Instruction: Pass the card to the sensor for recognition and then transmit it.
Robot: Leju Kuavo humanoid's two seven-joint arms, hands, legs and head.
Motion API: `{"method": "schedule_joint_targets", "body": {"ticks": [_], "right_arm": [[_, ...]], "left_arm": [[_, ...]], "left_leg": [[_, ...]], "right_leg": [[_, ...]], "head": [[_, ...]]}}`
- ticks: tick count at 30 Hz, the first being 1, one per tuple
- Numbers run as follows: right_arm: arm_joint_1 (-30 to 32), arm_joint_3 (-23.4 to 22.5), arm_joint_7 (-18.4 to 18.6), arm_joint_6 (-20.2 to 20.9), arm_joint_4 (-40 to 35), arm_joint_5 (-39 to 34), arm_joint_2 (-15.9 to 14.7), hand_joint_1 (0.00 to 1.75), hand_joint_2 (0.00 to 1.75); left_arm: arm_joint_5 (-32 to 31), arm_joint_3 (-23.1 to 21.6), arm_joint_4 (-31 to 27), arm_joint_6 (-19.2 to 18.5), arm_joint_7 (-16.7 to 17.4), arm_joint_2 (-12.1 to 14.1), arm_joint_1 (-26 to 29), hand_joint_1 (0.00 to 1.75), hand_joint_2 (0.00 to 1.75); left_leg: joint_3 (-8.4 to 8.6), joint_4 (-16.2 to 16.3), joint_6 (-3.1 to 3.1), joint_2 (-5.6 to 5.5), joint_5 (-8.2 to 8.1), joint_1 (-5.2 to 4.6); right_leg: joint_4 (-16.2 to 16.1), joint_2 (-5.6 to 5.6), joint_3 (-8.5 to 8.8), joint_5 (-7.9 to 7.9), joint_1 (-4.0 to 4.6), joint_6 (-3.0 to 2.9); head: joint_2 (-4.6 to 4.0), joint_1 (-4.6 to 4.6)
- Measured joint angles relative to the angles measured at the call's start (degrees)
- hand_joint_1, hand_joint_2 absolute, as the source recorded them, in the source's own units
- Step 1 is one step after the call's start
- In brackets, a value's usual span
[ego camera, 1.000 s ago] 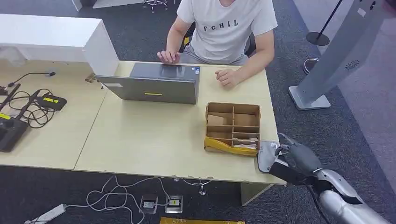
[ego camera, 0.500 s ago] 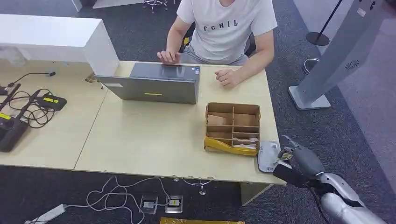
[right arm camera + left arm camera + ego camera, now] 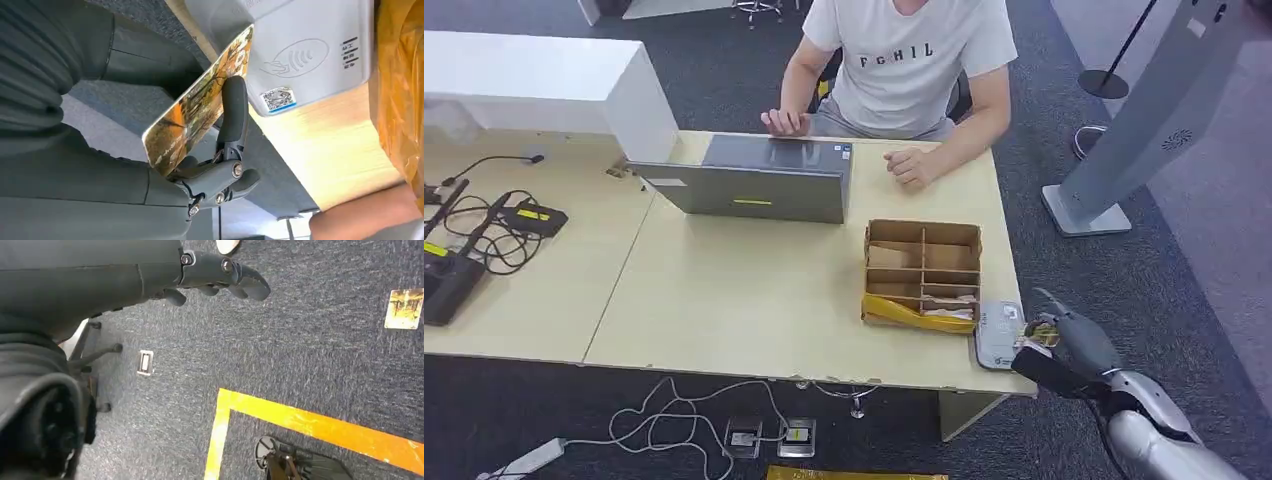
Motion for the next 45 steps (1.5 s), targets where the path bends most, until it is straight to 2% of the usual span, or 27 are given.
{"method": "schedule_joint_targets", "body": {"ticks": [11, 17, 29, 40, 45], "right_arm": [[-1.14, -0.15, 0.02, -0.39, 1.14, 0.07, 0.42, 1.75, 1.75], [-2.74, -1.38, 1.86, 1.03, 1.05, -1.46, 0.09, 1.75, 1.75], [-5.38, -4.94, 3.08, 2.12, -1.97, -2.36, -2.16, 1.75, 1.75], [-11.22, -7.83, 1.27, 2.54, -2.23, -2.73, -2.25, 1.75, 1.75], [-14.29, -8.13, 0.22, 2.21, -2.25, -0.98, -0.05, 1.75, 1.75]], "left_arm": [[-0.02, 0.0, 0.0, -0.48, -0.66, 0.02, 0.01, 0.0, 0.0], [-0.17, 0.0, 0.0, -1.05, -1.33, 0.02, 0.02, 0.0, 0.0], [-0.52, 0.0, 0.0, -1.22, -1.9, 0.17, 0.01, 0.0, 0.0], [-0.81, 0.0, 0.0, -1.64, -2.08, 0.15, 0.01, 0.0, 0.0], [-1.57, 0.0, 0.0, -1.88, -2.34, 0.09, -0.2, 0.0, 0.0]], "left_leg": [[0.03, 0.0, 0.0, 0.03, 0.0, 0.0], [-0.01, 0.0, 0.0, 0.02, 0.01, -0.01], [-0.03, 0.0, 0.0, 0.01, 0.01, 0.0], [-0.05, 0.0, 0.0, 0.01, 0.02, 0.0], [-0.06, 0.0, 0.0, 0.01, 0.02, 0.03]], "right_leg": [[0.0, 0.04, 0.02, 0.03, 0.0, 0.02], [0.01, 0.03, 0.0, 0.04, -0.01, 0.03], [0.01, 0.01, 0.0, 0.03, 0.0, 0.02], [0.03, 0.01, 0.01, 0.04, -0.01, 0.02], [0.04, 0.02, 0.0, 0.04, 0.03, 0.02]], "head": [[0.0, 0.02], [0.0, 0.0], [0.0, 0.02], [0.0, 0.02], [0.0, 0.0]]}}
